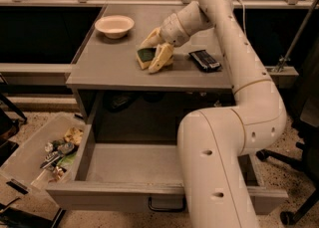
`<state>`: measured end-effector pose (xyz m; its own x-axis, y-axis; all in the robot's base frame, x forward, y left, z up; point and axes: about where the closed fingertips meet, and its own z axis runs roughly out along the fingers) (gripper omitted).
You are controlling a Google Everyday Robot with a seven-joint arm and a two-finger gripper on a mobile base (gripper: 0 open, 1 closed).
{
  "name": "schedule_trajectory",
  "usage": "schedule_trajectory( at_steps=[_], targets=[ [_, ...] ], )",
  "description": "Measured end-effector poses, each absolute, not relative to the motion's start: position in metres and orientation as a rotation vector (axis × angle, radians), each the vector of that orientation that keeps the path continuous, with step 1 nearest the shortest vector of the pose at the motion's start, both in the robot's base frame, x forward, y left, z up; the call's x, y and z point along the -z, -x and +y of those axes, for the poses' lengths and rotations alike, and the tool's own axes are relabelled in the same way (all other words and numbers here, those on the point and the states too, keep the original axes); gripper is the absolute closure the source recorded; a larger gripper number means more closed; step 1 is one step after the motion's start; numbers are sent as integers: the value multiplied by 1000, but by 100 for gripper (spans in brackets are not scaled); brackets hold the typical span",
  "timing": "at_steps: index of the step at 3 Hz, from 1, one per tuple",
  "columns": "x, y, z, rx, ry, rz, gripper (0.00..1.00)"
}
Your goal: Place sponge into top drawer
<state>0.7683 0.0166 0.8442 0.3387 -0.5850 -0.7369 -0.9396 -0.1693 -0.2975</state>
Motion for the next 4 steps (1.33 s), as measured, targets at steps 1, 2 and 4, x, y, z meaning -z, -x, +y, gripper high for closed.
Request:
schedule_trajectory(
  at_steps=[1,2,4],
  targets=[
    [-845,-768,18,-600,1864,1354,100],
    [-852,-769,18,-578,1861,1368,100],
    [-947,-756,-66,-268,1691,1404,100]
  ],
)
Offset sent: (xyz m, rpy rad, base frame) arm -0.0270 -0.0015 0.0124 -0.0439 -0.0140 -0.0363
